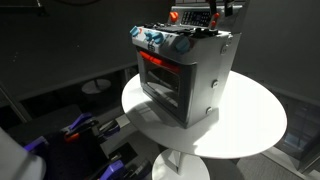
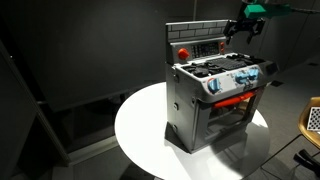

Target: Press the top orange button and then press the bottom orange button and press the top orange button of the microwave controlling panel of the stove one more time

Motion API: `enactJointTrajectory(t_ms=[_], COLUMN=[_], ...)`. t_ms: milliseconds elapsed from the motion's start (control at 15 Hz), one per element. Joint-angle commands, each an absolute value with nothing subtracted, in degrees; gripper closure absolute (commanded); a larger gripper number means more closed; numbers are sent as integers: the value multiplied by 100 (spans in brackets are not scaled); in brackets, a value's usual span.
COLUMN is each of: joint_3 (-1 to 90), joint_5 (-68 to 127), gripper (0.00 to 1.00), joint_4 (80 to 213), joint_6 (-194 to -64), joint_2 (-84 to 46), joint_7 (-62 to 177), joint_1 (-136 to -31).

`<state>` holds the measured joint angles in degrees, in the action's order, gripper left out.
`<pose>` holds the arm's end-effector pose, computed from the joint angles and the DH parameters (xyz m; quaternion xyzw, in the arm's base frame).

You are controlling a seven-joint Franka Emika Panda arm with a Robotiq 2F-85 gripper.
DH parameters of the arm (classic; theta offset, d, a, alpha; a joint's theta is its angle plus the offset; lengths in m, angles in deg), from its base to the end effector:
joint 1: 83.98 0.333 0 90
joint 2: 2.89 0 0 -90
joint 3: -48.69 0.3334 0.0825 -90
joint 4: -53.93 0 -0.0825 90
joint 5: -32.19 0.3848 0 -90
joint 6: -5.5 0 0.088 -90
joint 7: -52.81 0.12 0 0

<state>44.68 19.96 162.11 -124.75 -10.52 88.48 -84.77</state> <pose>0.6211 -0.0579 0.4659 0.9455 -0.2857 0.1454 0.0572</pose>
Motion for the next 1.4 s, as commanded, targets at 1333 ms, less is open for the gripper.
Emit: enactJointTrajectory(t_ms=[1333], joint_3=[4393], joint_5=[2120], gripper=[0], joint_4=[15936], joint_6=[-12505], joint_2=[-1270], joint_7=[8506], joint_1=[-8472])
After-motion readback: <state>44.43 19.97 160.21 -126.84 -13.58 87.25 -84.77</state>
